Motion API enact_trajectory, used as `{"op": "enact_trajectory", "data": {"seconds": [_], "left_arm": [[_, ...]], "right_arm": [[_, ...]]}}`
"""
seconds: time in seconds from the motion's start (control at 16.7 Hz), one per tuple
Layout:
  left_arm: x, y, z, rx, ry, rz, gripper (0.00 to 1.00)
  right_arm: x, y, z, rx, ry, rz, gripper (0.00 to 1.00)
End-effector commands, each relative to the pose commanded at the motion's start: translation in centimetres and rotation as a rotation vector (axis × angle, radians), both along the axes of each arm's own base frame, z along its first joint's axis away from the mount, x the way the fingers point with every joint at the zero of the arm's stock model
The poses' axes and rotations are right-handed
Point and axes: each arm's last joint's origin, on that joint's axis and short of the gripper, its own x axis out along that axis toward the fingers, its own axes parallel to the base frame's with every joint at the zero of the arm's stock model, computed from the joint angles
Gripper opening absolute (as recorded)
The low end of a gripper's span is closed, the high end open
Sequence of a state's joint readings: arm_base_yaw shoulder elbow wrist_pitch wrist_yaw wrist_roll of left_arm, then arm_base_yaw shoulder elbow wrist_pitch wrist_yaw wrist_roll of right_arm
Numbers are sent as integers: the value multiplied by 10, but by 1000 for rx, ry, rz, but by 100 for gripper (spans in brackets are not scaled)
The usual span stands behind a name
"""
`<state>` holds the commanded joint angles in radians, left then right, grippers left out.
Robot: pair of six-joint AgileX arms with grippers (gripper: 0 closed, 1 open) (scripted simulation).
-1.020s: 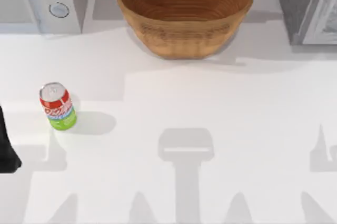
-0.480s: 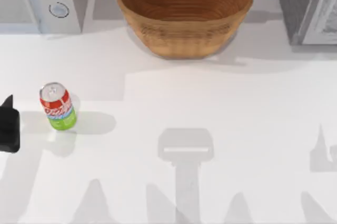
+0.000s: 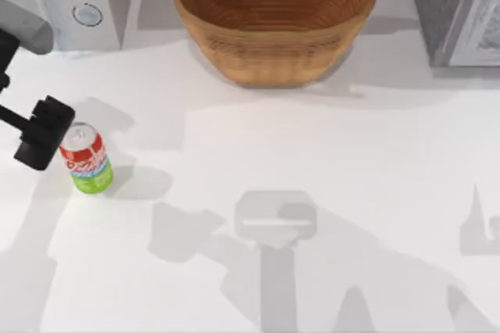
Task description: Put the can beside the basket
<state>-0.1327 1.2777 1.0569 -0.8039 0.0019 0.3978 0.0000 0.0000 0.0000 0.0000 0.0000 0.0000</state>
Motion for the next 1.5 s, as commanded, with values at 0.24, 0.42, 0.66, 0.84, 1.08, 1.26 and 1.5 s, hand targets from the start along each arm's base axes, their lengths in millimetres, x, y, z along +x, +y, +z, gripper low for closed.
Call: {"op": "enact_trajectory", "data": {"seconds": [0.24, 0.42, 0.66, 0.84, 1.08, 1.26, 1.5], "left_arm": [[58, -17, -14, 78, 250, -124, 100], [90, -29, -31, 117, 397, -199, 100], [114, -38, -50, 144, 512, -262, 100], [118, -40, -53, 148, 529, -272, 100], [117, -38, -54, 147, 528, -267, 100], [118, -40, -74, 148, 531, -272, 100], [118, -40, -109, 148, 526, -271, 100]], "right_arm": [[0, 0, 0, 0, 0, 0, 100], [0, 0, 0, 0, 0, 0, 100], [0, 0, 0, 0, 0, 0, 100], [0, 0, 0, 0, 0, 0, 100], [0, 0, 0, 0, 0, 0, 100], [0, 0, 0, 0, 0, 0, 100], [0, 0, 0, 0, 0, 0, 100]]}}
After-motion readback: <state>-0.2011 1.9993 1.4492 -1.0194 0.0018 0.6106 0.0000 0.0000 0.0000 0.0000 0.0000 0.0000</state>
